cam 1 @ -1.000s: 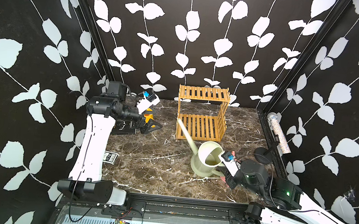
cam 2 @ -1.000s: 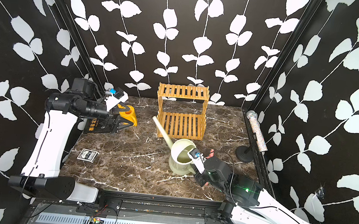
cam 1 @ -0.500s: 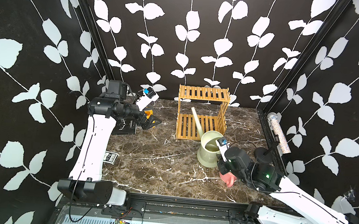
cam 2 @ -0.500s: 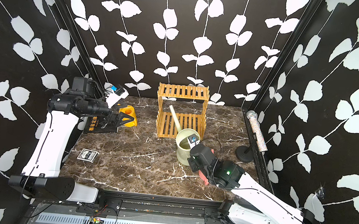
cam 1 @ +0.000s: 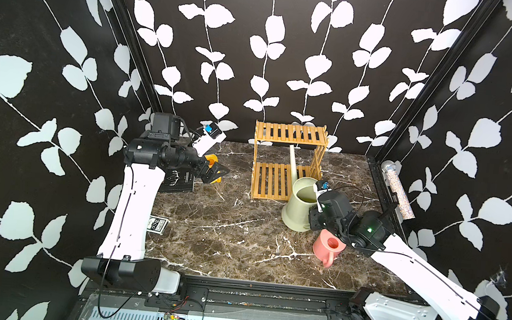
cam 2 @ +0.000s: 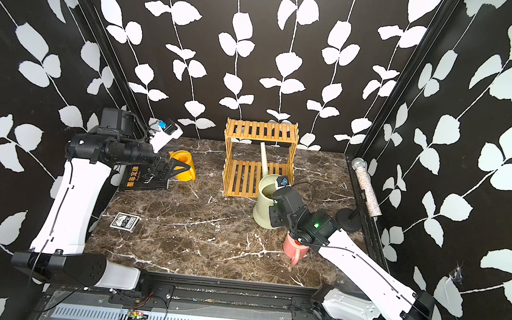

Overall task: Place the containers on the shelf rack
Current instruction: 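Place the container on the shelf.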

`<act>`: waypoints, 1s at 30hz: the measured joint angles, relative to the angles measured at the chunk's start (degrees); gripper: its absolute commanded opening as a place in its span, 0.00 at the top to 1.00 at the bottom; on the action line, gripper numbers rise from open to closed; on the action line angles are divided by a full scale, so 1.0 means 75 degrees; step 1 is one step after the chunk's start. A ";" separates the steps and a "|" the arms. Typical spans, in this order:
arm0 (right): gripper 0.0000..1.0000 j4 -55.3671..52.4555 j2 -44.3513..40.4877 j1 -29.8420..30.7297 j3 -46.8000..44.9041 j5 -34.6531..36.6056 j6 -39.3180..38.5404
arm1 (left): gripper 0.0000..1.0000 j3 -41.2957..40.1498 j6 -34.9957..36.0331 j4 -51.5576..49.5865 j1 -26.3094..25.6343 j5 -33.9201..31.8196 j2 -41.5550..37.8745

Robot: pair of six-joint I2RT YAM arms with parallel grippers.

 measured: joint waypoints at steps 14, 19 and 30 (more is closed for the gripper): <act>1.00 0.0405 0.0659 -0.0367 0.0612 -0.0067 0.0259 | 0.01 0.0052 -0.0119 0.0017 0.0000 0.0041 -0.0041; 1.00 0.0641 0.0868 -0.0530 0.0641 -0.0076 0.0329 | 0.02 -0.0073 -0.0315 0.0102 0.0000 0.0076 -0.0137; 1.00 0.1078 0.1929 -0.0731 0.1183 -0.0067 0.0332 | 0.01 -0.0350 -0.0793 0.0507 0.0000 0.0003 -0.0207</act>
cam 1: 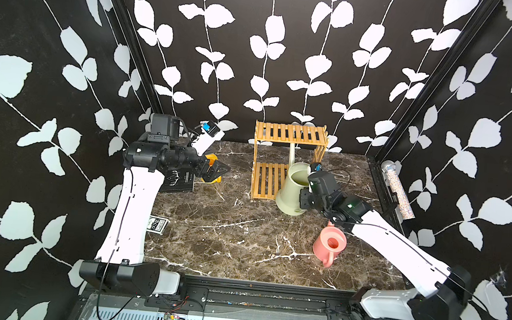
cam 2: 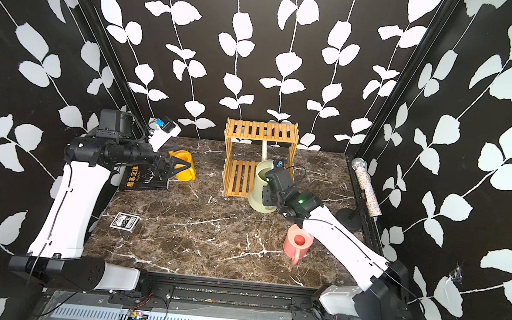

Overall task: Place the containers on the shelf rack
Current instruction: 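Place the container on the shelf.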

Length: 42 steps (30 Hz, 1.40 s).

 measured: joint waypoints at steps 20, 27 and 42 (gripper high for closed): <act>1.00 0.0449 0.1501 -0.0119 0.1338 0.0134 -0.0154 | 0.02 -0.0137 -0.0294 0.0289 0.0000 0.0041 -0.0003; 1.00 0.0283 0.2110 -0.0119 0.1941 0.0181 -0.0259 | 0.01 -0.0163 -0.0315 0.0309 0.0000 0.0052 -0.0006; 1.00 0.0268 0.2792 -0.0321 0.2311 0.0230 -0.0326 | 0.01 -0.0265 -0.0344 0.0356 0.0000 0.0070 -0.0023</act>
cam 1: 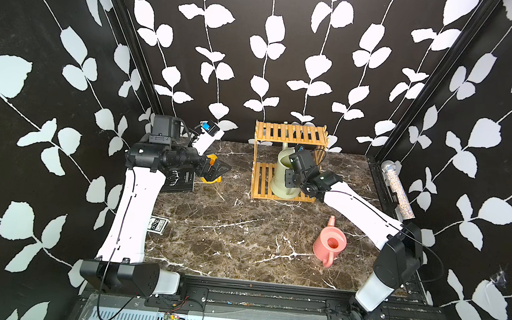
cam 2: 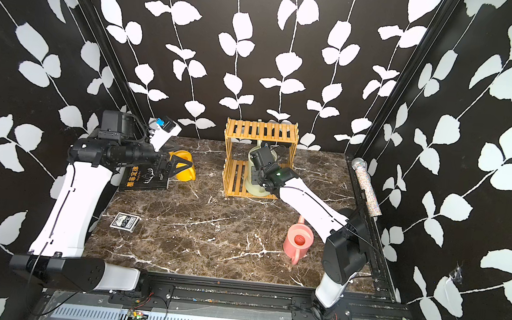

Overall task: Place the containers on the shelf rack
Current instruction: 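Place the container on the shelf.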

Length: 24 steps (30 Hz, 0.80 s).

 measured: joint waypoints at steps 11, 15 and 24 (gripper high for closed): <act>1.00 0.0227 0.0152 -0.0058 0.0052 0.0029 0.0114 | 0.01 -0.0055 -0.0003 0.0003 0.0000 0.0000 0.0000; 1.00 0.0239 0.0210 -0.0085 0.0114 0.0026 0.0143 | 0.01 -0.0055 0.0000 0.0000 0.0000 0.0000 -0.0003; 1.00 0.0079 0.0408 -0.0090 0.0440 -0.0108 0.0157 | 0.02 -0.0055 0.0000 0.0003 0.0000 0.0003 0.0000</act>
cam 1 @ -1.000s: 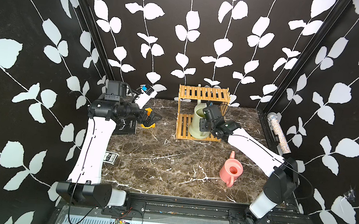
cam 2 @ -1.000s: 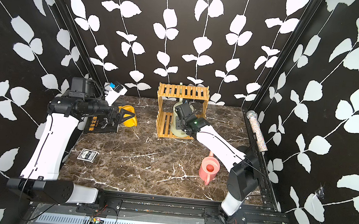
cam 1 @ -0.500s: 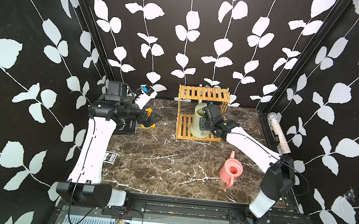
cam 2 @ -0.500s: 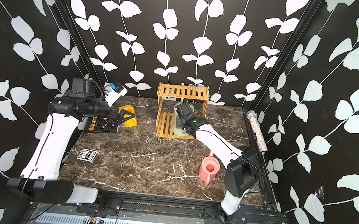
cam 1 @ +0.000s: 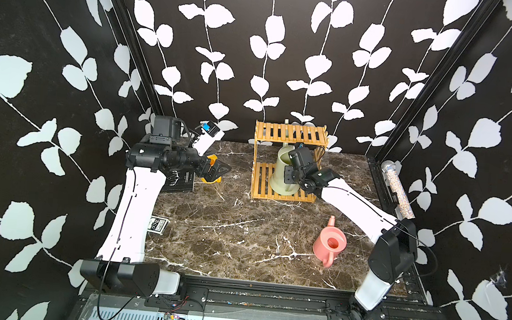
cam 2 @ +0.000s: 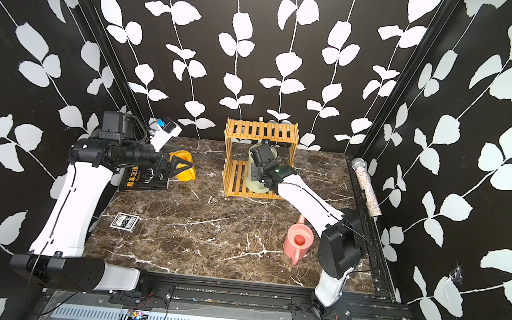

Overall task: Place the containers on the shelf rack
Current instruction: 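Place the container on the shelf.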

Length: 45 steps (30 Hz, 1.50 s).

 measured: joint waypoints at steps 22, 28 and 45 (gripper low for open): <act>1.00 -0.0536 0.0172 0.0000 0.0443 -0.0134 0.0009 | 0.01 -0.0020 -0.0003 0.0000 0.0000 0.0020 -0.0003; 1.00 -0.0527 0.0172 0.0000 0.0443 -0.0163 0.0006 | 0.01 -0.0023 0.0000 0.0000 0.0000 0.0032 -0.0003; 0.91 -0.0533 0.0172 -0.0003 0.0443 -0.0006 0.0006 | 0.02 -0.0067 0.0000 0.0000 0.0000 0.0085 -0.0003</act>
